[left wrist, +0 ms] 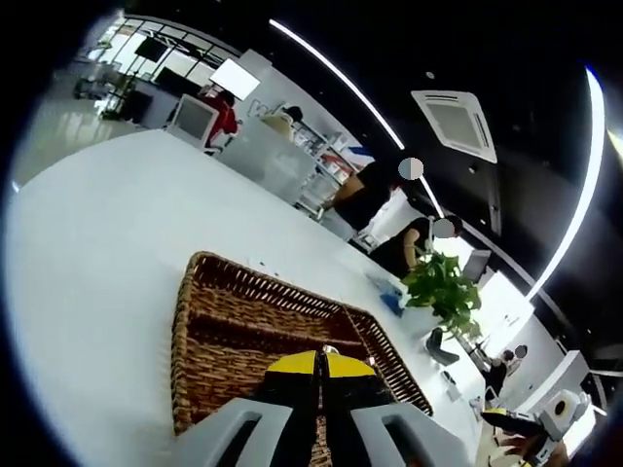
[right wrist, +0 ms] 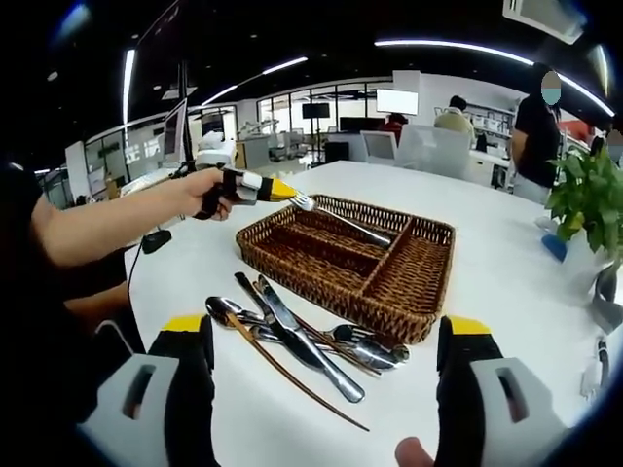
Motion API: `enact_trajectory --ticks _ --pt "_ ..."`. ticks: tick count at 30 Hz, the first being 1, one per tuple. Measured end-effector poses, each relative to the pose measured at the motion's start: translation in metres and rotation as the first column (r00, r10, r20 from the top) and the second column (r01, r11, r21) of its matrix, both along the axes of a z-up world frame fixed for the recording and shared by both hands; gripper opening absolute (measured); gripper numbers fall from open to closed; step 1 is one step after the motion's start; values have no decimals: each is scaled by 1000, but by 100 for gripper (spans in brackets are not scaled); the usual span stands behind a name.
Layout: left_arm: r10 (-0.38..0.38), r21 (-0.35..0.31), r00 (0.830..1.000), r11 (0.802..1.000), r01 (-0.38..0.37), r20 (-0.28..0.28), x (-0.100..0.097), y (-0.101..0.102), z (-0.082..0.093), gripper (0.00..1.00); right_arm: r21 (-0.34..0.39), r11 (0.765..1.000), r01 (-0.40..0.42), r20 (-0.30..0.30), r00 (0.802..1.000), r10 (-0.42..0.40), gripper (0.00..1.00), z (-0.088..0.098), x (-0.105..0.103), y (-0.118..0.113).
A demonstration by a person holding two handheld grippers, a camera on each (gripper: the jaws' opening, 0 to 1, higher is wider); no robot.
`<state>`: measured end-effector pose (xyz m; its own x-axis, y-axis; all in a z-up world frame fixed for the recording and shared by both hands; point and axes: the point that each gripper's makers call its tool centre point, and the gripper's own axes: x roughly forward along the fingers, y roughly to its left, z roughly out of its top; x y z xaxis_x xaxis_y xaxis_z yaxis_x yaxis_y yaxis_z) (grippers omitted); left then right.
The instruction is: Arrange the knives, forks, and spoons in their matching storage slots by inserting each utensil handle-first until every utensil is classified and aligned in the correct compartment
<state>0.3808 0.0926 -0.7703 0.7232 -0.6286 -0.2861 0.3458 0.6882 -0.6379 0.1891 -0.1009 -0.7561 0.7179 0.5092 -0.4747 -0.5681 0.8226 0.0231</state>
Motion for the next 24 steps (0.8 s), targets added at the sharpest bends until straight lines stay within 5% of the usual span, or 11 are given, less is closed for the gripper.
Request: enact_trajectory --ticks 13,24 --pt "51 51 998 997 -49 -33 13 4 -21 0 -7 1000 5 -6 1000 -5 97 -2 -1 -1" --pt "92 223 996 971 -89 -4 24 19 -30 0 -11 1000 9 -15 1000 -9 96 -5 -2 -3"
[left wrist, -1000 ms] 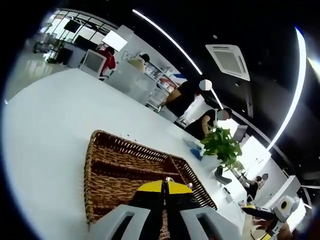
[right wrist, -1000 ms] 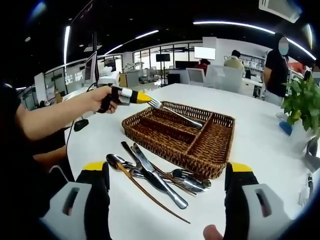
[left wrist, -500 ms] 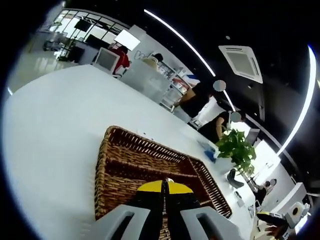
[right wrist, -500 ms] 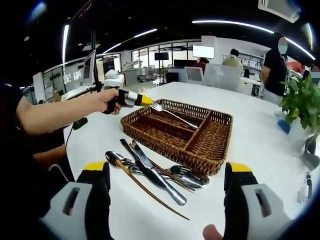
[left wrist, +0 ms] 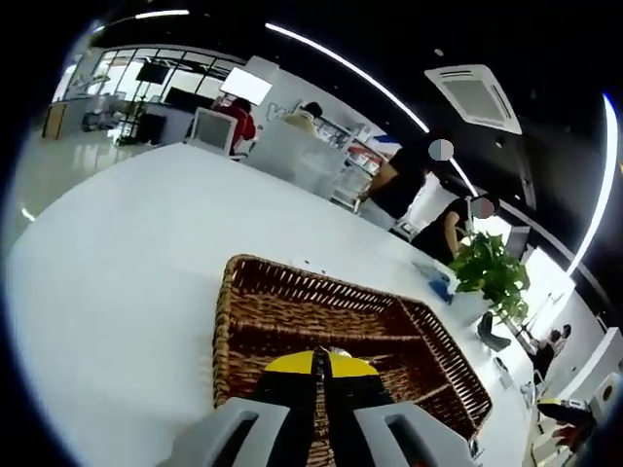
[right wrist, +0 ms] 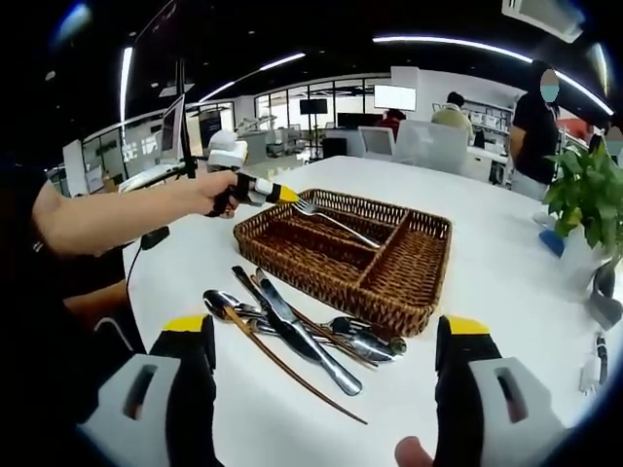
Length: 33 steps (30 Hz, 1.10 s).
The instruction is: Arrange the knives, forks, and spoons in their matching storage slots by inserting each utensil handle-first until every utensil is classified and aligned in the correct compartment
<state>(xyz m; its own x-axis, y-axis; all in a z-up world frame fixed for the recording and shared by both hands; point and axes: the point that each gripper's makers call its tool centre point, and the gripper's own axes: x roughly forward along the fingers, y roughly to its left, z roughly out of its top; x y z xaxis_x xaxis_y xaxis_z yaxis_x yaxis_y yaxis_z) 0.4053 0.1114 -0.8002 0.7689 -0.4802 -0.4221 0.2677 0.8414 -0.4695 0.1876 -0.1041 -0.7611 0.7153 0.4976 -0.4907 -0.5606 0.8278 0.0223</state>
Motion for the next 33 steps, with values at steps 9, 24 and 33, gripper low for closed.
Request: enact_trajectory --ticks 9,24,33 --pt "10 179 999 984 -16 32 6 8 -10 4 -1 1000 -4 -7 1000 4 95 -3 -2 1" --pt "-33 379 997 925 7 63 12 15 -24 11 1 1000 -3 -7 1000 3 95 -3 -5 2" --pt "-60 411 994 912 17 91 15 17 -20 25 0 1000 -5 -7 1000 5 95 -4 -7 2"
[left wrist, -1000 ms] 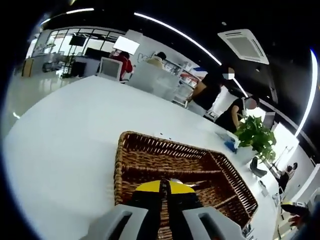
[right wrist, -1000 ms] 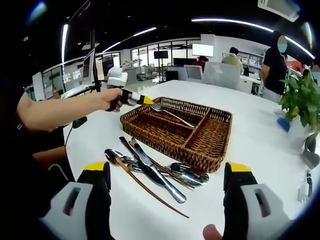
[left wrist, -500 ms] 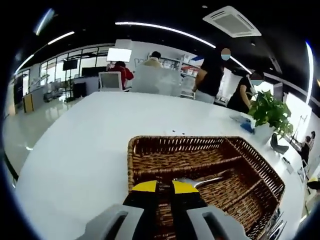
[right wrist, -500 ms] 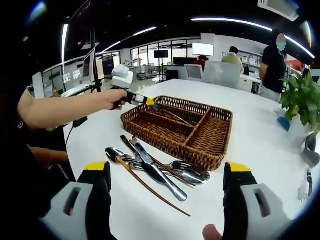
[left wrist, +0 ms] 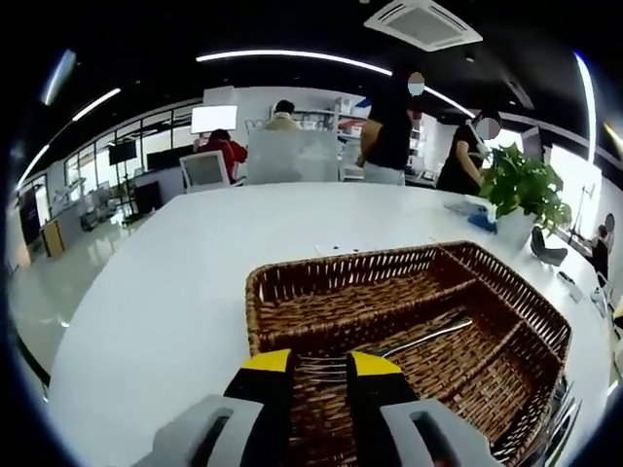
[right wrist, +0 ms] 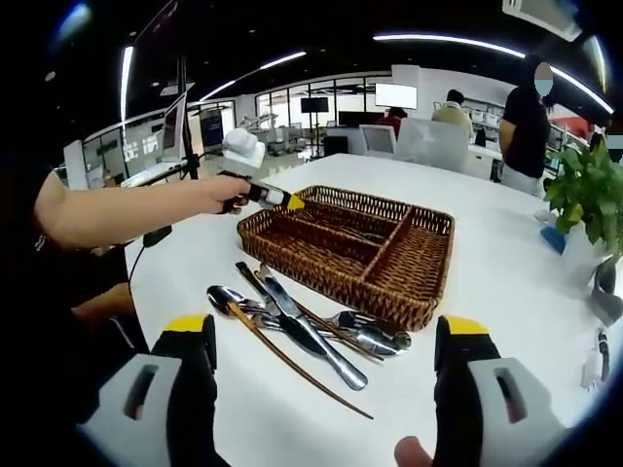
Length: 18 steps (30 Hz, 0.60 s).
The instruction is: Arrange the knives, forks, and spoons in their matching storage slots by inserting each utensil handle-first until every utensil is classified and aligned in the correct compartment
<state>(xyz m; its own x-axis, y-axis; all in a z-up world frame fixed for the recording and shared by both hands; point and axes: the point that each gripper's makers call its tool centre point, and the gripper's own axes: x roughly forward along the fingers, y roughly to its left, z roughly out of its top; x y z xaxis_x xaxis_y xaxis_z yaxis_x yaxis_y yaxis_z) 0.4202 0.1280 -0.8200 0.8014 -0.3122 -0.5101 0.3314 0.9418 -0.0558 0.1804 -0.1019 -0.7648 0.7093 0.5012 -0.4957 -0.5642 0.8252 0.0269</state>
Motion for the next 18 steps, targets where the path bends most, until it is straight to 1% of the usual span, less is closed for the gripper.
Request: enact_trajectory --ticks 4,9,13,18 --pt "-4 13 1000 1000 4 1 -1 2 1 27 0 1000 -1 2 1000 1 95 1 0 0" --pt "-11 7 1000 1000 11 -7 -5 2 2 30 6 1000 -1 9 1000 1 96 3 0 2" --pt "-20 10 1000 1000 20 1 -10 1 7 31 15 1000 -2 14 1000 2 96 5 1 4" --pt "-44 22 999 999 44 3 -17 -3 12 38 21 1000 -6 23 1000 6 96 7 3 7"
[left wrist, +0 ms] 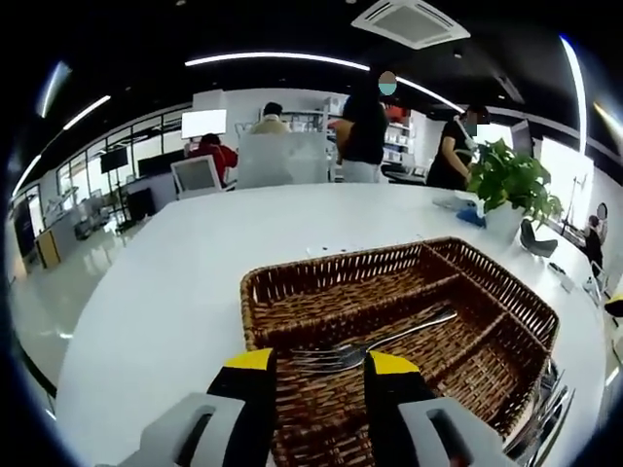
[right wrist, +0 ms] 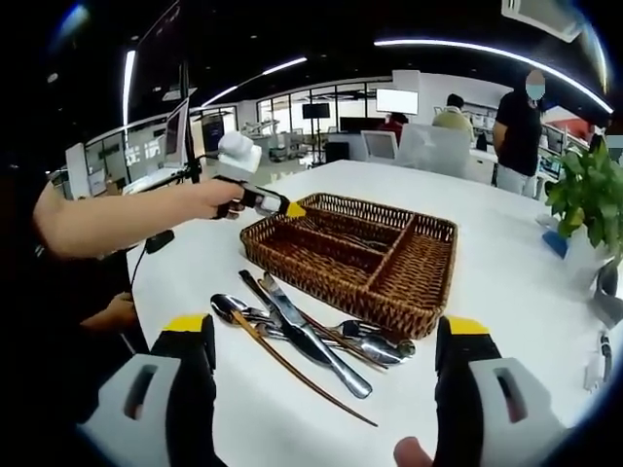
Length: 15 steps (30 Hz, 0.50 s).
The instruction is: Arrange the knives, forks, and spoons in their matching storage slots by inserting each utensil handle-first until every utensil is classified and aligned in the correct compartment
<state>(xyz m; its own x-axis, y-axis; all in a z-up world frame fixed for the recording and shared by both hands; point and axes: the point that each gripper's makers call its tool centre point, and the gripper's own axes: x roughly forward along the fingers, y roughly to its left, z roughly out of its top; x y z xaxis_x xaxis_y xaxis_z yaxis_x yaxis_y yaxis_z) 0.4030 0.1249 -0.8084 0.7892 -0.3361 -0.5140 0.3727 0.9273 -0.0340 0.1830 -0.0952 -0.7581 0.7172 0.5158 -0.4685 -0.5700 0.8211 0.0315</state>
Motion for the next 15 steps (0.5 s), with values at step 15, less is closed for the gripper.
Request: enact_trajectory --ticks 15 --pt "-49 -12 999 999 49 -1 -33 -3 4 47 9 1000 -14 14 1000 14 97 0 9 4"
